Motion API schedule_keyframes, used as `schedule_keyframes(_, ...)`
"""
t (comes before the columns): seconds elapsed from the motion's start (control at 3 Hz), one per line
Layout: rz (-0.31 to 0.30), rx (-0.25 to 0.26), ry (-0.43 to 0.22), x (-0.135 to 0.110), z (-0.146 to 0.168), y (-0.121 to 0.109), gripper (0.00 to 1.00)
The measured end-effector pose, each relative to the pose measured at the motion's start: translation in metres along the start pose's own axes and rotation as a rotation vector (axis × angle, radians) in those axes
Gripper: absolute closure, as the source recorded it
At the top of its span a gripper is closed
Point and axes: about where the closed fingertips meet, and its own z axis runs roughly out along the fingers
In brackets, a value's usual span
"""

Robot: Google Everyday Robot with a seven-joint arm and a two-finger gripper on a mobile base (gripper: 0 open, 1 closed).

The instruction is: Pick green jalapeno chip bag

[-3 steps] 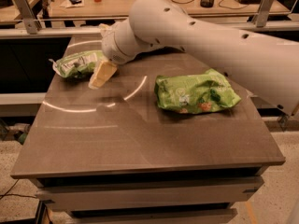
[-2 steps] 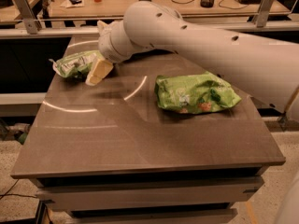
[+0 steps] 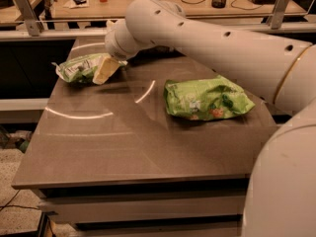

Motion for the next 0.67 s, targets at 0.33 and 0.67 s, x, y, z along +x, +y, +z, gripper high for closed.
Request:
schedule_keyframes(0.33,0.021,-0.070,0.029,0.0115,0.0129,0.0008,0.18)
schedule_keyframes(0.67,0.020,-0.140,0.039,0.0177,0.0221,0.0048,0.49)
